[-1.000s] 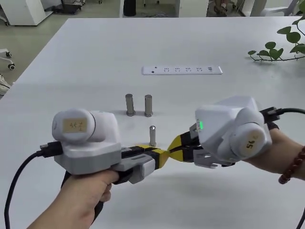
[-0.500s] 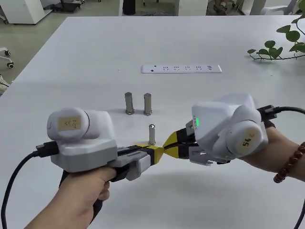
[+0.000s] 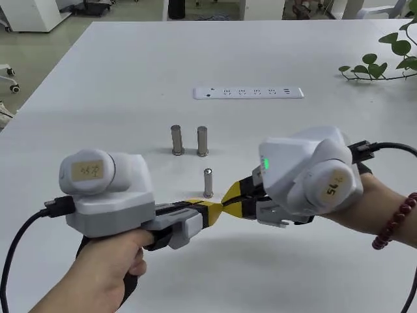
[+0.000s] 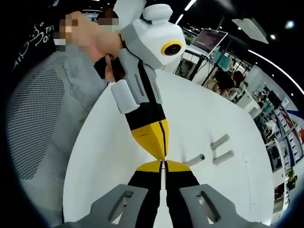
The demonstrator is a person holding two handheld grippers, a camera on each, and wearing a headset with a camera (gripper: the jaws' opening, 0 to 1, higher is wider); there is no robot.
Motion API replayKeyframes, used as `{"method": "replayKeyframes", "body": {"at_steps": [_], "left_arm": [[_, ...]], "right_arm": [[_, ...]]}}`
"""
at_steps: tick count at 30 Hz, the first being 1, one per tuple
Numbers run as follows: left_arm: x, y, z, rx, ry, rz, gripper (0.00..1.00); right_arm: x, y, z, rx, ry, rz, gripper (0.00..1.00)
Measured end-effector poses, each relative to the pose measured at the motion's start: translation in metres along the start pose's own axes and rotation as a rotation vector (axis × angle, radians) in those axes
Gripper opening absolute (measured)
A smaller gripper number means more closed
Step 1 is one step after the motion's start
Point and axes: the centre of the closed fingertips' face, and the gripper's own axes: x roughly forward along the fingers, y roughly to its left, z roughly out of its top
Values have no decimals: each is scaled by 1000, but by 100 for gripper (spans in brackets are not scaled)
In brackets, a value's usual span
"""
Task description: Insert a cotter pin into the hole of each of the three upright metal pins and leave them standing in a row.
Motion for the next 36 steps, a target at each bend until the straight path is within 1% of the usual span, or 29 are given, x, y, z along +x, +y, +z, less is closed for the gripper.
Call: {"method": "replayKeyframes", "body": {"at_steps": [4,9,14,19,21,25,28,31,34,36], "left_arm": [[0,-1,1,29,0,-3,0],[-1,-1,0,46,4,-7,0],[-2,-3,0,94,6,-28,0],[-3,-1,-1,161,19,-36,0],[-3,-1,-1,180,25,-45,0],[-3,3,-2,231,48,-47,0],[-3,3,-3,256,59,-65,0],[-4,0,-5,286,70,-89,0],[-5,-3,-7,316,76,-113,0],[-6,-5,-8,312,75,-133,0]], "right_arm": [[0,0,0,19,-8,6,0],[1,1,-1,54,-12,15,0],[1,1,-6,149,-29,32,0],[0,5,-11,260,-49,69,1],[0,6,-13,287,-53,77,2],[-1,7,-16,343,-66,89,3],[-2,8,-18,395,-83,101,5],[-4,10,-17,457,-115,129,5],[-5,10,-17,484,-127,138,6],[-6,12,-16,507,-141,155,6]]}}
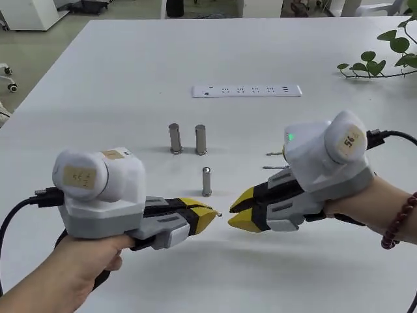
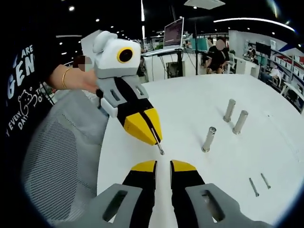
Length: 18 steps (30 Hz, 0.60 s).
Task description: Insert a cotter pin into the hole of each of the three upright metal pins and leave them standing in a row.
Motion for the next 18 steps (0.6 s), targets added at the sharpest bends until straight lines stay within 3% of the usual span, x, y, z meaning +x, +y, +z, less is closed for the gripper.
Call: {"method": "replayKeyframes", "body": {"at_steps": [9,18], "left_arm": [[-5,-19,2,69,-17,-108,0],[-8,-30,4,81,-30,-175,0]], "right_arm": [[-3,18,-1,47,-22,102,7],[-4,35,0,59,-27,167,5]]}}
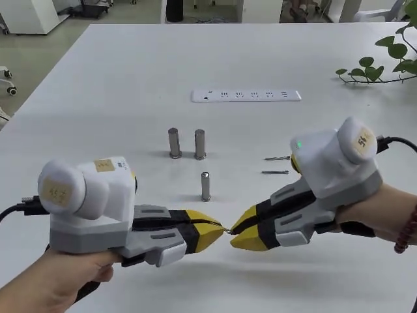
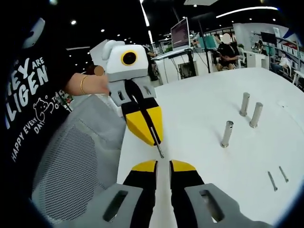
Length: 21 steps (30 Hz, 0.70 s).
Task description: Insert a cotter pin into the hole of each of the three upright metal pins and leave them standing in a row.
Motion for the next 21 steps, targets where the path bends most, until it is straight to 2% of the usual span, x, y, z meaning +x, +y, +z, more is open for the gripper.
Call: {"method": "replayKeyframes", "body": {"at_steps": [11,21], "left_arm": [[2,-6,-3,-1,3,-29,0],[2,-6,-5,-7,4,-35,0]], "right_arm": [[0,7,5,-13,-15,31,2],[2,7,6,-41,-14,36,0]]}}
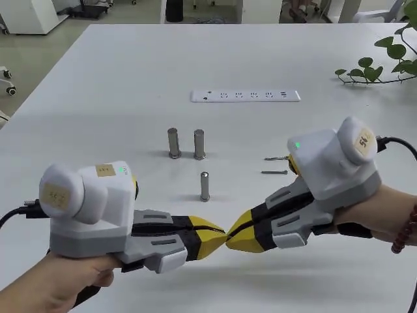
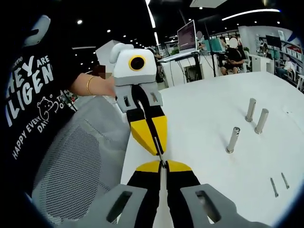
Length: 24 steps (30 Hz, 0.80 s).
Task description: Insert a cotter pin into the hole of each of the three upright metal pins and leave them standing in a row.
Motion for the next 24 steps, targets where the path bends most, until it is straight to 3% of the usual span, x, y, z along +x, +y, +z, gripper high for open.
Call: {"method": "replayKeyframes", "body": {"at_steps": [10,15,24], "left_arm": [[2,0,-3,5,6,2,0],[3,3,-3,34,11,24,1],[4,10,-4,53,14,66,8]], "right_arm": [[1,-2,-4,-74,51,-17,0],[1,-5,-6,-100,77,-33,0],[-3,-21,-14,-130,165,-102,0]]}}
